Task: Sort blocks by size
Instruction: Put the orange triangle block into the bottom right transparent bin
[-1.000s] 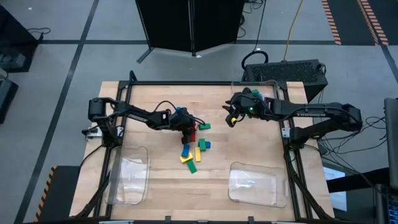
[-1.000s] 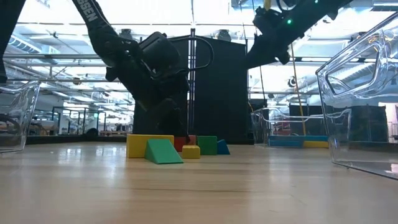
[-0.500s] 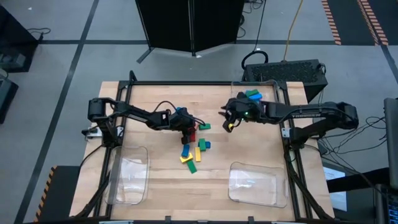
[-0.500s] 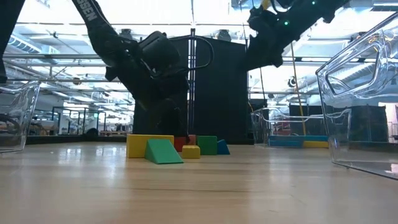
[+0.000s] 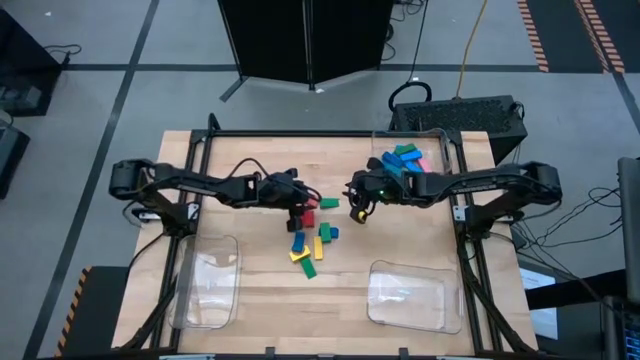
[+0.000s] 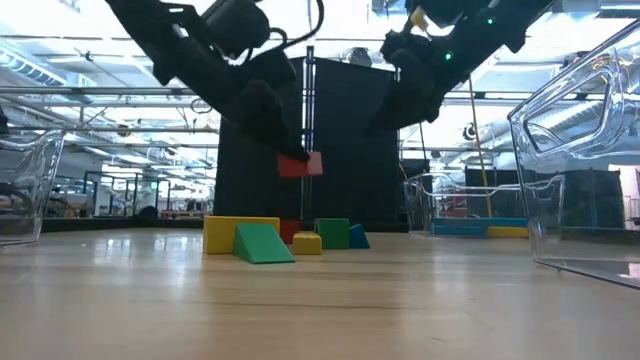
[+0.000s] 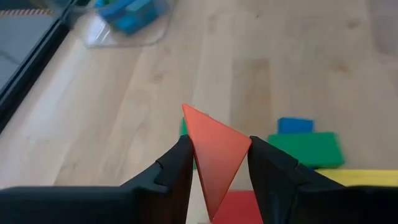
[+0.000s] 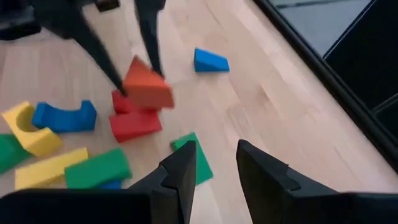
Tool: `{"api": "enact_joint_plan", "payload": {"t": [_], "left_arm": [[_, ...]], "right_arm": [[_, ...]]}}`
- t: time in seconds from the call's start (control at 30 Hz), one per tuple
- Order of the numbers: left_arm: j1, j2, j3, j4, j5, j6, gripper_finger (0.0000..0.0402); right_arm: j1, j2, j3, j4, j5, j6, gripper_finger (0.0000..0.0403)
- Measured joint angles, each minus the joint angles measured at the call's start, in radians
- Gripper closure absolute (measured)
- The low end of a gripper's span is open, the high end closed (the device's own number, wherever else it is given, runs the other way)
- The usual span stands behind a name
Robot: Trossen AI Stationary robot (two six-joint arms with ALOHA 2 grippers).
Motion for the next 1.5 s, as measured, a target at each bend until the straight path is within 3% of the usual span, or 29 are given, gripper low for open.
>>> {"api": "enact_joint_plan", "payload": {"t": [0.2, 0.37, 0.53, 0.6, 0.7, 0.8, 1.03, 1.2, 1.33, 1.5], "left_arm": [[-0.040, 0.006, 0.000, 0.042, 0.038, 0.008, 0.0263], [-0.075, 0.006, 0.000, 0.137, 0.038, 0.031, 0.0263], [-0.115, 0.006, 0.000, 0.157, -0.006, 0.168, 0.0263], [-0.134, 0.006, 0.000, 0.155, -0.050, 0.238, 0.0263], [-0.145, 0.006, 0.000, 0.162, -0.057, 0.246, 0.0263], [-0.131, 0.003, 0.000, 0.182, 0.035, 0.148, 0.0263], [-0.009, 0.003, 0.000, 0.192, 0.409, -0.118, 0.0263], [0.054, 0.003, 0.000, 0.231, 0.555, -0.237, 0.0263], [0.071, 0.003, 0.000, 0.264, 0.590, -0.280, 0.0263], [0.073, 0.003, 0.000, 0.296, 0.610, -0.290, 0.0263]], "right_arm": [[0.028, -0.062, 0.001, -0.049, -0.002, 0.031, 0.0294], [0.056, -0.038, 0.002, -0.019, -0.003, 0.087, 0.0294], [0.071, 0.007, 0.001, 0.005, -0.006, 0.172, 0.0294], [0.077, 0.007, 0.001, 0.005, -0.048, 0.191, 0.0294], [0.101, 0.003, 0.001, -0.003, -0.137, 0.091, 0.0294], [0.155, -0.003, 0.001, 0.000, -0.132, -0.033, 0.0293], [0.307, -0.004, 0.001, 0.066, 0.059, -0.409, 0.0293], [0.348, -0.004, 0.001, 0.095, 0.111, -0.639, 0.0282], [0.348, 0.002, 0.001, 0.150, 0.121, -0.730, 0.0238], [0.327, 0.002, 0.001, 0.217, 0.137, -0.787, 0.0142]]}}
